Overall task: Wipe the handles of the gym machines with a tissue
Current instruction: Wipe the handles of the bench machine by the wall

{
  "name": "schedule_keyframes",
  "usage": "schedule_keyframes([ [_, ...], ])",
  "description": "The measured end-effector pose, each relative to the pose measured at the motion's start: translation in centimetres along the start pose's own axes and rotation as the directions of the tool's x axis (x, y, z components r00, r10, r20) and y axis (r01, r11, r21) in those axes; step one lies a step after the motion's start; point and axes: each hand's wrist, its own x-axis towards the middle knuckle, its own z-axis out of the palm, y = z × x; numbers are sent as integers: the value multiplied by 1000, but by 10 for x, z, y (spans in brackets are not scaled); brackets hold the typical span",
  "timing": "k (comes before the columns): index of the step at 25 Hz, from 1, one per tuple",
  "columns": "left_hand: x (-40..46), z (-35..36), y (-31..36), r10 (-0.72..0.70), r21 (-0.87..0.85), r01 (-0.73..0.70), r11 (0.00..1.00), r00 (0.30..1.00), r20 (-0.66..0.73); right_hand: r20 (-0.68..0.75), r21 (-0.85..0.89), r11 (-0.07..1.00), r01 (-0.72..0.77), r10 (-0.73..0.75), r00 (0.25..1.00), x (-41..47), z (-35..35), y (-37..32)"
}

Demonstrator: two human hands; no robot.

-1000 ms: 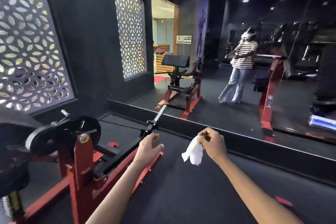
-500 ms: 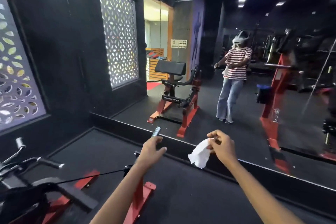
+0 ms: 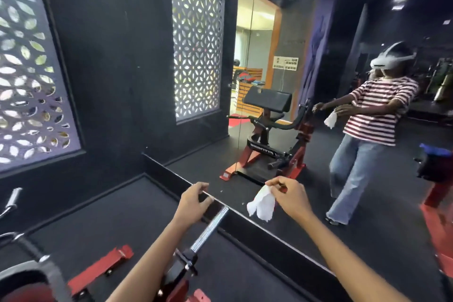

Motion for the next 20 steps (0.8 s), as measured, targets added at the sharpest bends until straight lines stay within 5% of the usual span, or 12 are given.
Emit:
schedule_keyframes([
  [9,188,41,-61,-144,29,150,988,975,-167,206,111,990,90,-112,972,239,87,33],
  [20,391,16,-142,-318,2,346,938,864,-392,481,176,966,188,-251,840,493,221,17],
])
